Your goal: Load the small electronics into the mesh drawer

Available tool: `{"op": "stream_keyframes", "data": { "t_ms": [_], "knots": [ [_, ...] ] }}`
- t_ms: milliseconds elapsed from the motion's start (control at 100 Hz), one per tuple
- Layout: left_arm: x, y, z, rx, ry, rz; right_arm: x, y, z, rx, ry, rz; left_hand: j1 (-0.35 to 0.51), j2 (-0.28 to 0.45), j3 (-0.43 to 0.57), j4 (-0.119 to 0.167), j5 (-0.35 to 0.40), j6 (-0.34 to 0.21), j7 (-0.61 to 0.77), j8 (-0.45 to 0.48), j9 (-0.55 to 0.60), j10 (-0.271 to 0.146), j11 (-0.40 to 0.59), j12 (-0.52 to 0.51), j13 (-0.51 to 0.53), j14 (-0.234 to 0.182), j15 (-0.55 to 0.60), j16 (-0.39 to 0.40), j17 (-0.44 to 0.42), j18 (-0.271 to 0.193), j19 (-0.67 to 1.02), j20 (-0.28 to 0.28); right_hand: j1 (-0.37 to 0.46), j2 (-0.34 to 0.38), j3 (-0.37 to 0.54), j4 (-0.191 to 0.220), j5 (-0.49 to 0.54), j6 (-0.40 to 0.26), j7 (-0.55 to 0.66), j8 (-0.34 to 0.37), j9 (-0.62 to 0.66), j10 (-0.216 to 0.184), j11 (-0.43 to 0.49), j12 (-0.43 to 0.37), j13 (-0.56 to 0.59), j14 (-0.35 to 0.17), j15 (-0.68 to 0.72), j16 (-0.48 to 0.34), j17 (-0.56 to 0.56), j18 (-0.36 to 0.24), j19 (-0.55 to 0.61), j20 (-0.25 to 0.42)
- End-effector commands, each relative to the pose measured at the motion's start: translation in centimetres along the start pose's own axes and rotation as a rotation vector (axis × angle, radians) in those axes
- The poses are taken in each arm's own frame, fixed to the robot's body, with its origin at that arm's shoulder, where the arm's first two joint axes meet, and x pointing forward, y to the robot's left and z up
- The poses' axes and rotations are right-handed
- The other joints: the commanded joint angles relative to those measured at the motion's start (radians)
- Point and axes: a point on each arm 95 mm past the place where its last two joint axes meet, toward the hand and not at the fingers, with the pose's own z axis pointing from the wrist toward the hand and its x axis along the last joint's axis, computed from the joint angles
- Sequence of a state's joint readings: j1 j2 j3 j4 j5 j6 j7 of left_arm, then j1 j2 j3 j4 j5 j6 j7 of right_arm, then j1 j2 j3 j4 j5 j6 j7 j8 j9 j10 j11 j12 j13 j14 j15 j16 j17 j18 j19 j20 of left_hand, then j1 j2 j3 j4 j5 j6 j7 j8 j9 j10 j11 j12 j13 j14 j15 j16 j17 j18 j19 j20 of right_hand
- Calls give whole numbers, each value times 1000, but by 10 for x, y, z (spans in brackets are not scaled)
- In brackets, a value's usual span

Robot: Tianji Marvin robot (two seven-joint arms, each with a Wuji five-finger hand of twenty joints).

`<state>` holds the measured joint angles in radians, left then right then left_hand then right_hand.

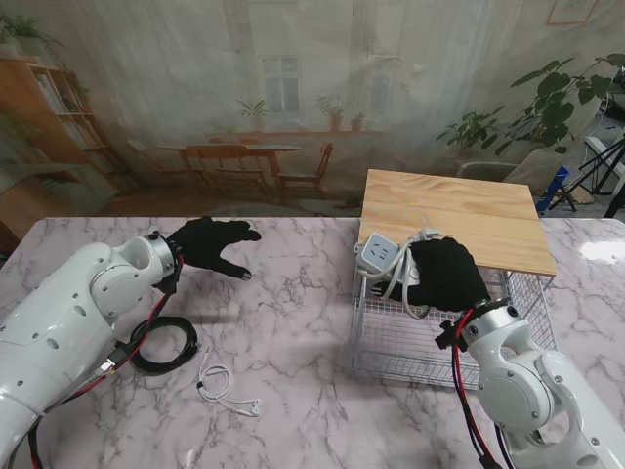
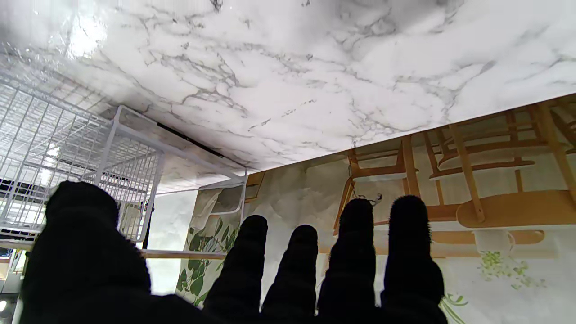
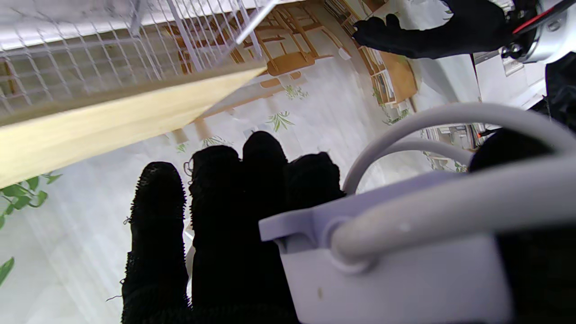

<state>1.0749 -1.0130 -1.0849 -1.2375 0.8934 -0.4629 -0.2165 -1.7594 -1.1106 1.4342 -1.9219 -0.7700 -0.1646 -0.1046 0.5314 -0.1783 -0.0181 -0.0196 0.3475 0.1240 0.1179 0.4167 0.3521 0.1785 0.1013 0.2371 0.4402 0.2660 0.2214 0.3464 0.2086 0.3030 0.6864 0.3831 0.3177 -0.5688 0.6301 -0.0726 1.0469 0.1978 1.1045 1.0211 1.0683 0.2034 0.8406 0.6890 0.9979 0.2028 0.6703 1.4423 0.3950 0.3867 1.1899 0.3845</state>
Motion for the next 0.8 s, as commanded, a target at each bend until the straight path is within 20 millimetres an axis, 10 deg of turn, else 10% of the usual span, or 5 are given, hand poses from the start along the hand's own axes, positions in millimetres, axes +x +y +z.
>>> {"op": "stream_keyframes", "data": {
  "t_ms": [0,790],
  "knots": [
    [-1,7,0,-29,1,2,-2,-4,-8,13,-10,1,18,44,-10,2,16,-1,4,-1,2,-10,-10,2,7,-7,-19,9,-15,39,8,16,233,298,249,21,114,-110,121,-1,-4,-159,85,11,-26,-63,72,24,1,-5,2,-10],
    [1,10,-2,-54,-7,-6,-60,-28,-37,217,-121,-96,20,55,-11,1,19,2,5,-1,11,-12,-5,4,10,-11,-19,11,-19,36,11,28,223,297,252,18,114,-120,118,-1,-9,-160,79,13,-29,-65,64,19,-2,-10,-10,-17]
  ]
}}
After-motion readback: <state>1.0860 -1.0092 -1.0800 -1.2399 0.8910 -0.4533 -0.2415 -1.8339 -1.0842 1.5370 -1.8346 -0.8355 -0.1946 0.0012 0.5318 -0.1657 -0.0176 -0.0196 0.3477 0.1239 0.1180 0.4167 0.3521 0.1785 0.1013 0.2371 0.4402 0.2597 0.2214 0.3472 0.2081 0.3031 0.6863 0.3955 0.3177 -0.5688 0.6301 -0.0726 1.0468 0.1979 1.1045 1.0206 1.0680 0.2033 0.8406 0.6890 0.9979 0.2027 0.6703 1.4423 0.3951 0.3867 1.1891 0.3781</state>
